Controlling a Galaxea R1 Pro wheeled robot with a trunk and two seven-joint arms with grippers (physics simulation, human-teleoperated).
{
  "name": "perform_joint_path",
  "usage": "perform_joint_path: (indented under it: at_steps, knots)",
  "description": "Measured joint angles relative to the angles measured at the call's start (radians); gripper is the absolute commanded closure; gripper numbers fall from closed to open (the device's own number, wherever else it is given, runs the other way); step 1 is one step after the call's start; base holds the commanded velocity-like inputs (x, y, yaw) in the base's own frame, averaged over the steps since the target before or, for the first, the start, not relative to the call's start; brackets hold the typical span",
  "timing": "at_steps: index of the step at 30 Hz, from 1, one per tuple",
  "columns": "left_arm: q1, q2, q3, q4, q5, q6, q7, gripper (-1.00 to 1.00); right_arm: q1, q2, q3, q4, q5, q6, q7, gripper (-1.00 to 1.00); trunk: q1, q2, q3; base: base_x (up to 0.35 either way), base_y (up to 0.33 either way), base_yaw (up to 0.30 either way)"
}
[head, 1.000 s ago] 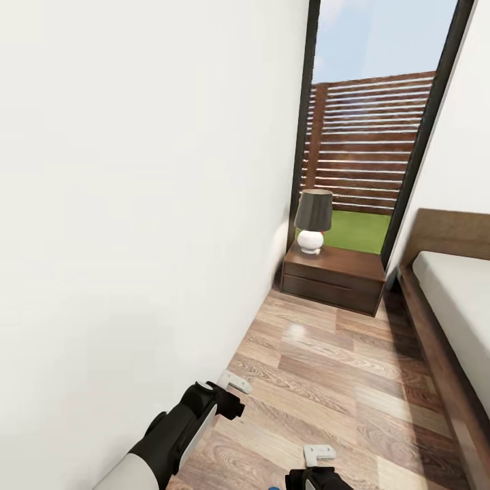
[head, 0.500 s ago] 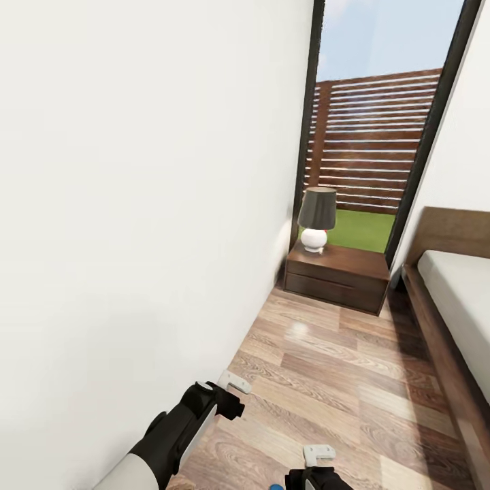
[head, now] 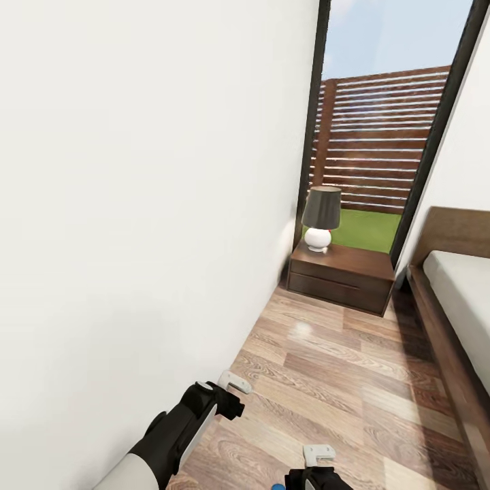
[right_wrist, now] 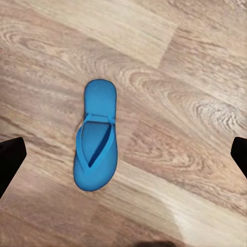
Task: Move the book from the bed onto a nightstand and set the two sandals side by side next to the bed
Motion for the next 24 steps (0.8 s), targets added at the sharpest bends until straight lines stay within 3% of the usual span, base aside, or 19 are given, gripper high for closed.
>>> perform_joint_path:
  at_steps: [6, 13, 24]
  knots:
    - [0.0, 0.0, 0.0, 0.0, -0.001, 0.0, 0.0, -1.0, 0.0, 0.0, 0.0, 0.0, 0.0, -0.001, 0.0, -1.0, 0.0, 0.0, 0.0, 0.0, 0.0, 0.019]
    - [0.001, 0.0, -0.001, 0.0, -0.001, 0.0, 0.0, -1.0, 0.0, 0.001, 0.0, 0.0, 0.0, -0.001, 0.0, -1.0, 0.027, -0.049, -0.026, 0.0, 0.0, 0.141]
    - [0.0, 0.001, -0.001, 0.0, -0.001, 0.0, 0.0, -1.0, 0.0, 0.001, 0.0, 0.0, 0.0, -0.001, 0.001, -1.0, 0.027, -0.049, -0.034, 0.0, 0.0, 0.121]
